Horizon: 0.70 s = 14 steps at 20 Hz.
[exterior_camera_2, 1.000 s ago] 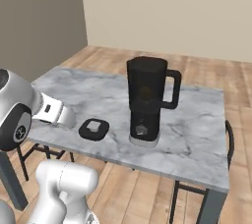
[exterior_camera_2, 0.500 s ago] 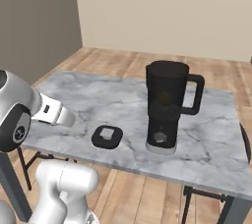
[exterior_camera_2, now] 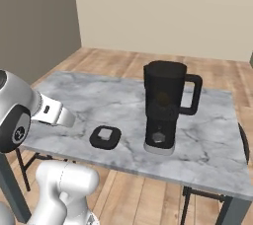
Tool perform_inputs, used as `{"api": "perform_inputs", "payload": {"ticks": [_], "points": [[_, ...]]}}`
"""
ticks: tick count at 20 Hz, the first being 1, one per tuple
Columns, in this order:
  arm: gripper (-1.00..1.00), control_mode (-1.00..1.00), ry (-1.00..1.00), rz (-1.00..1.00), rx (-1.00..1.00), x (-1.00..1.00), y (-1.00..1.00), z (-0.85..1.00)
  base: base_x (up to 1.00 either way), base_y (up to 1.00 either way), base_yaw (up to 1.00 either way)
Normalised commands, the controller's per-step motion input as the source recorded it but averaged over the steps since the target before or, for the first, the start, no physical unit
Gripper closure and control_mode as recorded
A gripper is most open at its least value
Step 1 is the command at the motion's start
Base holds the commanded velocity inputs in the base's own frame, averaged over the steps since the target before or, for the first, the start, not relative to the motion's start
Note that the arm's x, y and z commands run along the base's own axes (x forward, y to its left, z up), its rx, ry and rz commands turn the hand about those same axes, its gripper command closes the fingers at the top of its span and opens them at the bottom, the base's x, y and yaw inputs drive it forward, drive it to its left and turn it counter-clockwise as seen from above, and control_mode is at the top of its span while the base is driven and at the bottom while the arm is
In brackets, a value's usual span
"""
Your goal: Grab the lemon and garlic from the fridge, place them in the blender, close the lid, and turn on the blender to create a marinade.
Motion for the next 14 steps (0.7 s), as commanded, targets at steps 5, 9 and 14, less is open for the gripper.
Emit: {"api": "perform_inputs", "payload": {"ticks": [5, 9, 14], "points": [[1.00, 1.00, 0.00, 0.00, 0.00, 0.00, 0.00, 0.00, 0.05, -0.40, -0.03], [1.00, 1.00, 0.00, 0.00, 0.00, 0.00, 0.00, 0.00, 0.23, -0.06, -0.04], [1.00, 1.00, 0.00, 0.00, 0.00, 0.00, 0.00, 0.00, 0.33, 0.00, 0.00]]}}
